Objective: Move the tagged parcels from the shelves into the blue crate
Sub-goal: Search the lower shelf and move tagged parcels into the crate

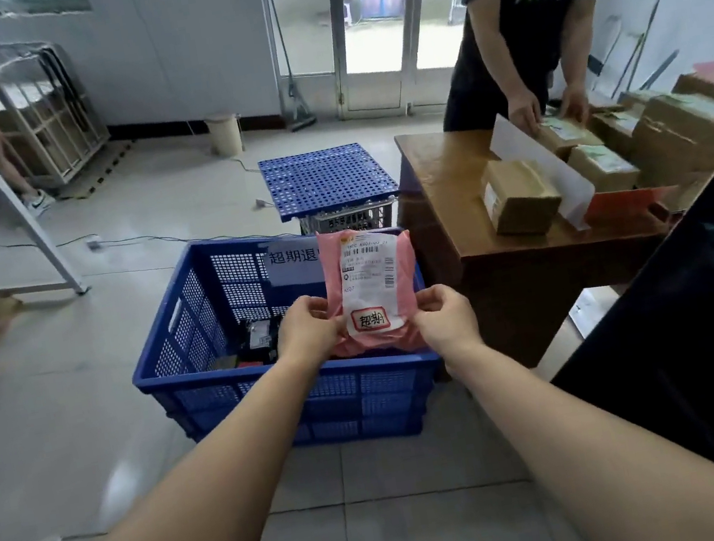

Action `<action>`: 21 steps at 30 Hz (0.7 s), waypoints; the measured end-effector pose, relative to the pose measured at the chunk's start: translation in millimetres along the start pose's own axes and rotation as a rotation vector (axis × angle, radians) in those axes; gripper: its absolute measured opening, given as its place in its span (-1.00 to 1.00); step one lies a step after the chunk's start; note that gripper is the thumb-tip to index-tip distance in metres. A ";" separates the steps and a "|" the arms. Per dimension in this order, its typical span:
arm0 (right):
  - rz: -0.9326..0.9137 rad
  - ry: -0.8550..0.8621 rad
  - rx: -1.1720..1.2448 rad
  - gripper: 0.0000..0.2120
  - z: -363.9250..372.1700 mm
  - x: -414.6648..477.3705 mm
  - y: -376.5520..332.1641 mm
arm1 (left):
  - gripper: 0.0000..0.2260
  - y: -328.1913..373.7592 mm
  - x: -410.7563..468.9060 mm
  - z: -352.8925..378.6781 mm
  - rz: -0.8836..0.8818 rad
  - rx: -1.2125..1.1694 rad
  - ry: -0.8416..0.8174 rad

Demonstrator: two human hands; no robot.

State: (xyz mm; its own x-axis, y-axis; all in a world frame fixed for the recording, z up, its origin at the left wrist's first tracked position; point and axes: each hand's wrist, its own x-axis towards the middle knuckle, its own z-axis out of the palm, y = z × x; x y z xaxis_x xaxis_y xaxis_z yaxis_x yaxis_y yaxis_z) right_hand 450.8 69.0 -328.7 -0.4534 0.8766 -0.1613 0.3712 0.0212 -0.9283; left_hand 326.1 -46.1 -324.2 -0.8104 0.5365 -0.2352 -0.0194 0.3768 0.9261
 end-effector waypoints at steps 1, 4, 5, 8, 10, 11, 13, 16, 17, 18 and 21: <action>-0.008 -0.006 -0.011 -0.90 10.4 6.9 -1.9 | -0.77 -2.3 8.7 -6.7 -0.004 0.012 0.012; -0.015 -0.048 -0.024 -0.89 42.3 30.4 -6.2 | -0.77 -8.1 34.7 -24.3 -0.027 0.025 0.030; -0.019 -0.067 -0.030 -0.89 52.2 39.0 -7.9 | -0.78 -10.1 44.2 -29.4 -0.037 0.009 0.039; -0.040 -0.118 -0.065 -0.88 80.8 66.9 -13.7 | -0.81 -15.5 75.9 -42.2 -0.064 0.005 0.065; -0.043 -0.157 -0.086 -0.89 98.9 88.4 -17.1 | -0.82 -17.5 100.0 -48.7 -0.085 0.005 0.072; -0.042 -0.177 -0.096 -0.88 107.9 99.2 -19.0 | -0.81 -19.4 113.1 -51.7 -0.096 0.007 0.076; -0.037 -0.204 -0.128 -0.83 126.8 122.0 -21.1 | -0.82 -23.6 139.2 -57.7 -0.114 0.033 0.085; -0.020 -0.237 -0.181 -0.83 155.5 153.0 -21.6 | -0.80 -31.2 174.6 -65.7 -0.139 0.096 0.108; -0.020 -0.245 -0.201 -0.84 164.7 162.1 -22.1 | -0.79 -33.6 185.6 -68.4 -0.148 0.115 0.122; -0.012 -0.254 -0.217 -0.84 174.0 171.1 -21.3 | -0.78 -36.7 196.4 -70.9 -0.155 0.132 0.133; 0.010 -0.294 -0.249 -0.89 200.6 193.1 -18.1 | -0.80 -45.4 225.0 -78.8 -0.177 0.153 0.141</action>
State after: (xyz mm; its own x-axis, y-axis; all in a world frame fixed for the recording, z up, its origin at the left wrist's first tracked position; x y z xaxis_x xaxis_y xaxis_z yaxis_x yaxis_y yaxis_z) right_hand 193.9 141.5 -410.2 -0.6482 0.7031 -0.2924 0.5458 0.1612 -0.8223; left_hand 98.5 -2.0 -395.9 -0.8762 0.3454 -0.3362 -0.0881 0.5710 0.8162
